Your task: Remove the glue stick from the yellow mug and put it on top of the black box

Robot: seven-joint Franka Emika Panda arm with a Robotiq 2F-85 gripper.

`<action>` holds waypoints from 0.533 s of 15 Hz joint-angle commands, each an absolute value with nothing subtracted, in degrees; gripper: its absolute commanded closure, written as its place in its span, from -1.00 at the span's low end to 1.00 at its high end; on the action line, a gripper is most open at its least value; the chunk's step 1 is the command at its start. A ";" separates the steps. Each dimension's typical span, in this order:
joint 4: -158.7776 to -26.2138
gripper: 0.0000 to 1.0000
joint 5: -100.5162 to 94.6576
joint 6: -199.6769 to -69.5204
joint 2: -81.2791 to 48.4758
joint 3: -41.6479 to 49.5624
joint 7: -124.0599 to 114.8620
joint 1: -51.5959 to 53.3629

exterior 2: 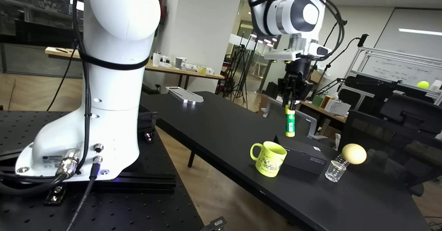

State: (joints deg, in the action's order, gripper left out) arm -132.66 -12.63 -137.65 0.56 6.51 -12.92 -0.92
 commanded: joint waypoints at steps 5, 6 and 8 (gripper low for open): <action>-119.83 0.80 20.08 -130.42 -6.05 6.82 17.84 -5.44; -118.02 0.80 19.76 -127.54 -7.34 6.85 17.04 -6.19; -121.81 0.30 18.20 -130.37 -4.95 6.11 16.08 -6.30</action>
